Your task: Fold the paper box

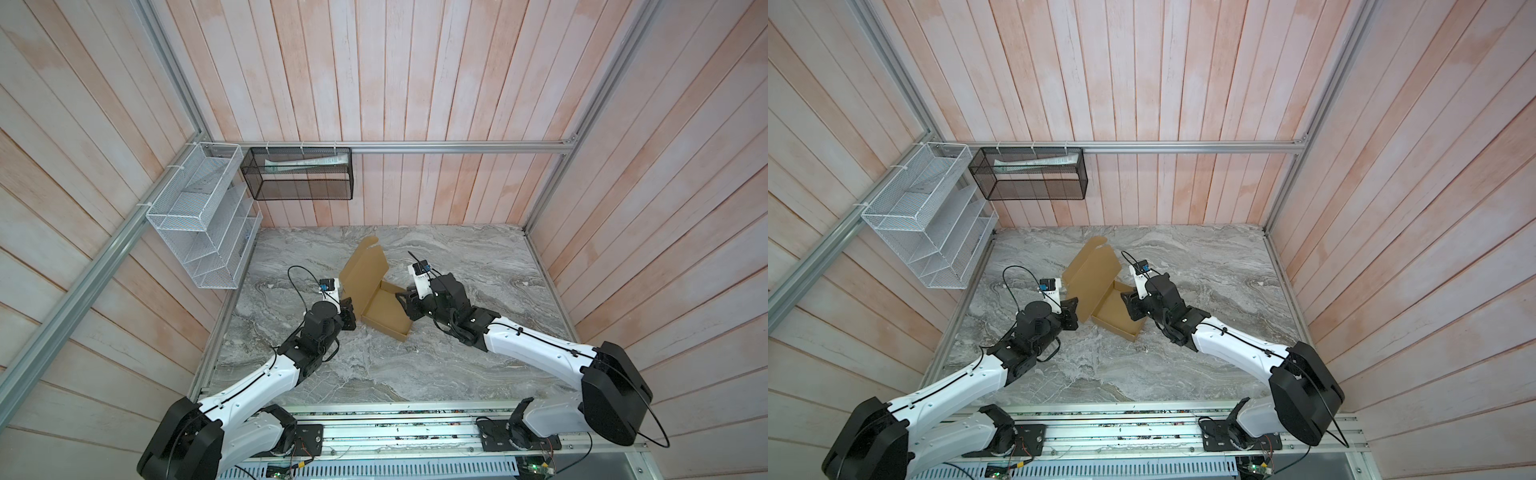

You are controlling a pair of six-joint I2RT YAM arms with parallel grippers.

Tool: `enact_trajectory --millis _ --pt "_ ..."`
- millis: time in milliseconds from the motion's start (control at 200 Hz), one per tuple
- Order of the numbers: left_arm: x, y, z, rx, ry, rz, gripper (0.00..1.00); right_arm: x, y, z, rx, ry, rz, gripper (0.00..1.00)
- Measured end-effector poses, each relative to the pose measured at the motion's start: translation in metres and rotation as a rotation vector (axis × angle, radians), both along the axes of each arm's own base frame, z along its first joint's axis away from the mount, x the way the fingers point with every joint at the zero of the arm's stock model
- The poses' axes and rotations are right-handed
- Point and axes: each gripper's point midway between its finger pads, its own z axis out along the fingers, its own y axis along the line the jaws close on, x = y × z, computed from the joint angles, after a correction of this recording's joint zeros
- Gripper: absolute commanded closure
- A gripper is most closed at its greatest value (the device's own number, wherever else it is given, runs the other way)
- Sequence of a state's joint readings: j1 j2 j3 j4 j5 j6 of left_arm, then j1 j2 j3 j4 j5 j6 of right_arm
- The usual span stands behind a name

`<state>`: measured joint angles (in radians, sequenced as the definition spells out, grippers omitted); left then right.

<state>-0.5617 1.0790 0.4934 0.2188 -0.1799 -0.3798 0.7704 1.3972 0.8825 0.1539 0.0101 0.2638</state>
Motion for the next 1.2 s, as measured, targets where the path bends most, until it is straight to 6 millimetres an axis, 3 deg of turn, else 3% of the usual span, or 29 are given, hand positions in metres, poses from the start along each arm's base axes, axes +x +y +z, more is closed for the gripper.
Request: enact_trajectory --millis 180,410,550,835,1200 --pt "-0.003 0.000 0.020 0.038 -0.077 -0.060 1.00 0.017 -0.005 0.017 -0.026 -0.074 0.002 0.53" --pt "-0.001 -0.003 0.037 0.072 -0.129 -0.141 1.00 0.030 -0.010 0.024 -0.067 -0.166 0.038 0.52" --pt "-0.001 -0.011 0.049 0.074 -0.149 -0.204 1.00 0.045 -0.023 0.021 -0.076 -0.178 0.039 0.52" --pt "0.004 -0.026 0.050 0.113 -0.106 -0.312 1.00 0.061 -0.046 0.025 -0.062 -0.202 0.074 0.50" --pt "0.022 -0.037 0.066 0.194 -0.108 -0.437 1.00 0.067 -0.066 0.036 -0.055 -0.244 0.121 0.50"
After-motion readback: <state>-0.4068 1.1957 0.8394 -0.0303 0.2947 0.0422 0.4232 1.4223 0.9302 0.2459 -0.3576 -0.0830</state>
